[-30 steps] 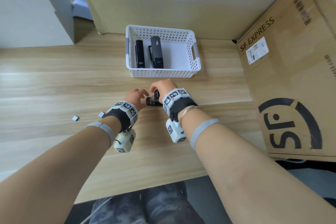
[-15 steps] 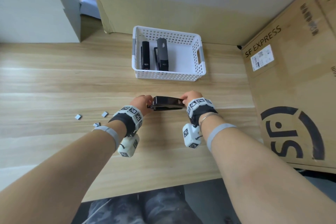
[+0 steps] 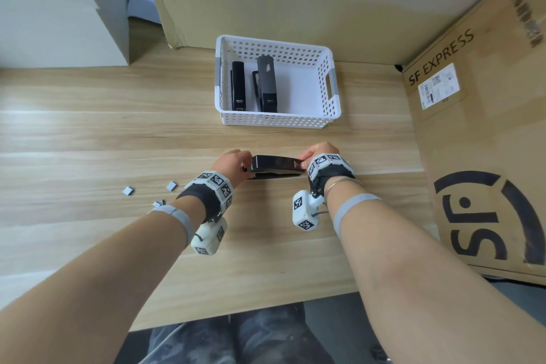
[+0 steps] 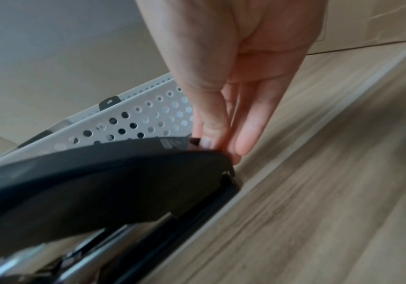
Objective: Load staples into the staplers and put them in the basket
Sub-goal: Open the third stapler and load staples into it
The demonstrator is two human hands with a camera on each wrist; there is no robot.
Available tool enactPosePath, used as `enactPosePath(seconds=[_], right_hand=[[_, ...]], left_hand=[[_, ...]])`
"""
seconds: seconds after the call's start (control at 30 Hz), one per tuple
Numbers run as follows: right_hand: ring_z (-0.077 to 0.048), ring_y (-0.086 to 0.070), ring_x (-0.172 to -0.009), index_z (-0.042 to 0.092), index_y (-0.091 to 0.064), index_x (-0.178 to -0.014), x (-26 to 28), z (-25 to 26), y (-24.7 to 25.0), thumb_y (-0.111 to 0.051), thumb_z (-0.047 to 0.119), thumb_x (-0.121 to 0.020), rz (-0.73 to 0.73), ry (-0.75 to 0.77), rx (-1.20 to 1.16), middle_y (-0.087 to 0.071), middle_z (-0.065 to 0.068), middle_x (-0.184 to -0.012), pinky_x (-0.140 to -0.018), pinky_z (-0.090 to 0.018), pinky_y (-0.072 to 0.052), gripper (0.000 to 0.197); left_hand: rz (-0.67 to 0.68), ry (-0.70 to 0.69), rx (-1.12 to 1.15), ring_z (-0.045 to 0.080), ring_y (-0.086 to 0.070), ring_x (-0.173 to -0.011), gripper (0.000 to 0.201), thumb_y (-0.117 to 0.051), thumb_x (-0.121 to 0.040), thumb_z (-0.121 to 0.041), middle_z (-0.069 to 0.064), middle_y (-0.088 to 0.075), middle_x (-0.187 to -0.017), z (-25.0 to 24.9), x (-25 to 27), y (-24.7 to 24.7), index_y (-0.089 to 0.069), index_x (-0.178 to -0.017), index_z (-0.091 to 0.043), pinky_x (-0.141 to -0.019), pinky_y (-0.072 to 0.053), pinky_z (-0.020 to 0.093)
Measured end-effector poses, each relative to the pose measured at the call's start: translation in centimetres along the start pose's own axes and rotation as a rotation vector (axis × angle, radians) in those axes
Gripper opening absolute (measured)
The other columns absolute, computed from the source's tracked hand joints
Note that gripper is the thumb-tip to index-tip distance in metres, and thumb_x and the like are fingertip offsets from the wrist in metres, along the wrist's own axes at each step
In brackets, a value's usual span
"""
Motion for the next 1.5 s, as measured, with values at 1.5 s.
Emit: enactPosePath(seconds=[1.5], right_hand=[[-0.023, -0.062, -0.101, 0.025, -0.070, -0.095, 6.2, 12.9, -9.4, -0.044, 0.000, -0.084, -0.092, 0.391, 0.340, -0.066, -0.004, -0.110, -0.085, -0.030, -0.052, 0.038]], left_hand=[[0.044, 0.174, -0.181, 0.035, -0.058, -0.091, 0.021, -0.049, -0.086, -0.006, 0.021, -0.057, -0.109, 10.3, 6.5, 6.0, -0.062, -0.104, -0.006, -0.073, -0.046, 0.035]])
Point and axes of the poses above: each hand's wrist, its own x-axis away from the middle knuckle, its own y-axis out of the back of the hand, z = x × y, the point moved 3 cm from there along -x, towards the middle knuckle
